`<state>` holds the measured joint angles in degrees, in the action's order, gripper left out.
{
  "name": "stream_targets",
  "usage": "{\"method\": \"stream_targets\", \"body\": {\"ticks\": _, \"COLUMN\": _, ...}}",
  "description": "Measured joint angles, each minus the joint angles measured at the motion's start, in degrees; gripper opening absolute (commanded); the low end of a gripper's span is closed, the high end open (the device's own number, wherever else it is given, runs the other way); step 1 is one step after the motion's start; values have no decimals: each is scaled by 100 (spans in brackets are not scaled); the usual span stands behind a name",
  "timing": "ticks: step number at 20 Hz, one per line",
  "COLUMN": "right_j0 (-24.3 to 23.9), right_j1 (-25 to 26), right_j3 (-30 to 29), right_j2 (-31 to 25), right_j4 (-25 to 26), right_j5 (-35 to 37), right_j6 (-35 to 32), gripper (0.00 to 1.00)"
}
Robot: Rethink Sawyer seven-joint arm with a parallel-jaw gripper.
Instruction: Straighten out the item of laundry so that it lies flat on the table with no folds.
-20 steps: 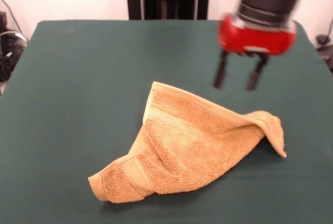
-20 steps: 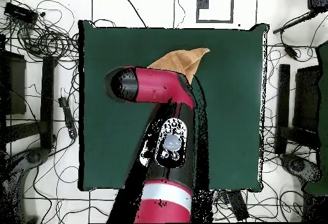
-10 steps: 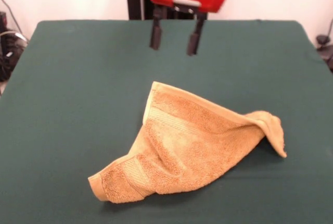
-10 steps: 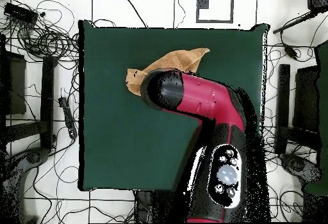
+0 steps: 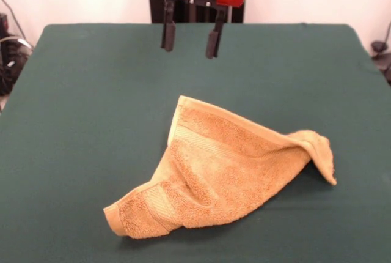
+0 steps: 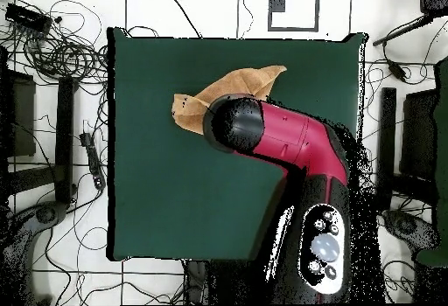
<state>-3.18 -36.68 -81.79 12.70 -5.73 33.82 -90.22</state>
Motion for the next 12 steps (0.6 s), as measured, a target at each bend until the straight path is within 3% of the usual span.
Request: {"method": "stream_targets", "body": {"ticks": 12, "right_j0": -34, "right_j1": 37, "right_j3": -112, "right_j2": -226, "right_j4": 0, "right_j5": -33, "right_j6": 0, "gripper": 100}}
